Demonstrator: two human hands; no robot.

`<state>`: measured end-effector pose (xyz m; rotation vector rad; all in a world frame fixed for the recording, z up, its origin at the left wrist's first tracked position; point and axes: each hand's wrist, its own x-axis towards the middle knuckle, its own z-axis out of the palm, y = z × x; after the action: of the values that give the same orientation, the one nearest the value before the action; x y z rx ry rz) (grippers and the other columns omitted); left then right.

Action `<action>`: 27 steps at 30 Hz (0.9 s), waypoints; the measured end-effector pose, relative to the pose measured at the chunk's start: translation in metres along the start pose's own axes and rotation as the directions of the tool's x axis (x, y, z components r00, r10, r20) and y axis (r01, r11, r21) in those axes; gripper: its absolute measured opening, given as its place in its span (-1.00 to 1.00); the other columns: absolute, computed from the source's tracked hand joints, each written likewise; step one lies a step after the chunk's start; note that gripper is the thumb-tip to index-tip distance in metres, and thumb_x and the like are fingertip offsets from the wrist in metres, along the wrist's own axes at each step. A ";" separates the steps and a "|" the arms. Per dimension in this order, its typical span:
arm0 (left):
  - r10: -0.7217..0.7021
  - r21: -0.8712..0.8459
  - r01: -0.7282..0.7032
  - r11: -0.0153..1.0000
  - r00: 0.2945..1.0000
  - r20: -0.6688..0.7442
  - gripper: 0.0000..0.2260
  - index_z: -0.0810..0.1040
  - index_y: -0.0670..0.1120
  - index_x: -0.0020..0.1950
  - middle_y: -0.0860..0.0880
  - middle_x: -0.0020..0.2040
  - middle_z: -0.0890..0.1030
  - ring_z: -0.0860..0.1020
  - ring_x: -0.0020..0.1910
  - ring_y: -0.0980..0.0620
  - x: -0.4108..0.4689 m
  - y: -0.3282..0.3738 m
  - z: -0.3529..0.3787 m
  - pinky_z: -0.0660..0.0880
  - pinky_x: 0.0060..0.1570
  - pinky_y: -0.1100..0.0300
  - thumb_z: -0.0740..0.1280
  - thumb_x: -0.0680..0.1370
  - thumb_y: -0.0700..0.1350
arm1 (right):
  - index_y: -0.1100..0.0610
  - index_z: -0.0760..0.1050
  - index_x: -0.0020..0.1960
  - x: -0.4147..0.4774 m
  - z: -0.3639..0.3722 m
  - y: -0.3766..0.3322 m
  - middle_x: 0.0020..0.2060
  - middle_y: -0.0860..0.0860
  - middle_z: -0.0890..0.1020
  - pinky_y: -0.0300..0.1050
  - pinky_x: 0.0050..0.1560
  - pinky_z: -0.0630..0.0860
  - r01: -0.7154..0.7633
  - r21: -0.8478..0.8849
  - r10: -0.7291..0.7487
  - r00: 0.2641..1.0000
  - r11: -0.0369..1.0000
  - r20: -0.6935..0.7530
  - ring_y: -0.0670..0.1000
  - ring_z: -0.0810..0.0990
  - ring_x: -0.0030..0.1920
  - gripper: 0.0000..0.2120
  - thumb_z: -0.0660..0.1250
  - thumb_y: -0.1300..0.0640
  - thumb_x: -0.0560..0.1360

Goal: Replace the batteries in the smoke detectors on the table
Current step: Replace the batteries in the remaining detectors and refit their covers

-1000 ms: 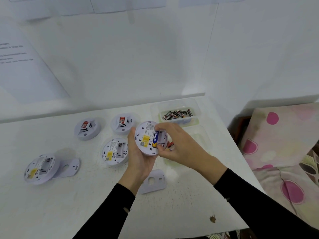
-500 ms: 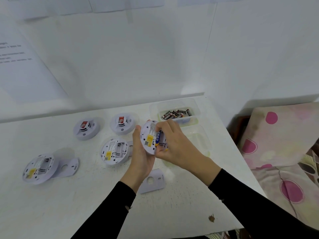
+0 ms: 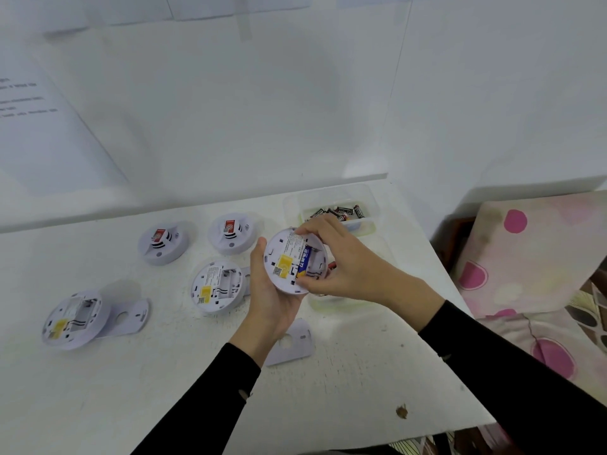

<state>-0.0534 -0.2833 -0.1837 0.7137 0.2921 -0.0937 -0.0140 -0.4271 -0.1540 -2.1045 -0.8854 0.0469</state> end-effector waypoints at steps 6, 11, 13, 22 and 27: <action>-0.021 -0.017 0.021 1.000 1.000 0.001 -0.50 0.61 -0.10 0.16 -0.16 0.06 0.69 0.67 -0.02 -0.10 -0.001 0.000 0.002 0.64 -0.06 -0.04 0.08 0.60 0.24 | 0.09 0.33 0.34 -0.005 0.004 0.003 0.29 -0.06 0.43 -0.36 0.25 0.37 -0.020 0.054 0.023 0.999 0.998 -0.044 -0.14 0.38 0.29 -0.42 0.49 0.04 0.42; -0.009 0.024 0.009 1.000 1.000 -0.015 -0.50 0.60 -0.09 0.16 -0.13 0.03 0.69 0.66 0.00 -0.07 0.000 0.002 0.000 0.55 0.08 -0.04 0.07 0.61 0.24 | 0.07 0.30 0.30 -0.007 0.008 0.001 0.28 -0.04 0.43 -0.31 0.23 0.40 0.008 0.024 -0.006 0.998 1.000 -0.054 -0.10 0.40 0.28 -0.47 0.46 0.08 0.43; -0.001 0.029 0.001 1.000 1.000 -0.016 -0.50 0.61 -0.10 0.16 -0.12 0.02 0.69 0.66 0.00 -0.06 0.000 0.002 0.002 0.53 0.12 -0.02 0.06 0.62 0.23 | 0.10 0.32 0.25 -0.007 0.009 0.002 0.28 -0.02 0.43 -0.37 0.20 0.37 0.025 -0.013 -0.026 0.997 1.000 -0.077 -0.11 0.39 0.27 -0.50 0.46 0.09 0.42; -0.082 -0.087 0.077 0.993 0.995 -0.056 -0.46 0.60 -0.15 0.18 -0.21 0.02 0.67 0.68 -0.12 -0.12 0.002 0.004 -0.003 0.65 -0.27 0.07 0.08 0.61 0.26 | -0.03 0.51 0.26 -0.006 0.008 0.011 0.49 0.07 0.26 -0.14 0.18 0.52 0.210 -0.111 -0.211 0.977 0.971 0.002 0.04 0.36 0.40 -0.68 0.29 0.04 0.51; -0.071 -0.100 0.066 0.993 0.996 -0.051 -0.44 0.56 -0.15 0.23 -0.23 0.06 0.66 0.65 -0.10 -0.15 0.007 0.009 -0.004 0.63 -0.23 0.07 0.07 0.60 0.26 | 0.07 0.58 0.21 -0.012 0.010 0.019 0.49 0.10 0.27 -0.13 0.29 0.45 0.341 -0.214 -0.354 0.935 0.916 -0.026 0.04 0.30 0.46 -0.75 0.19 0.11 0.62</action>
<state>-0.0462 -0.2734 -0.1829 0.6092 0.3709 -0.1243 -0.0150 -0.4358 -0.1773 -2.0896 -1.2584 -0.3096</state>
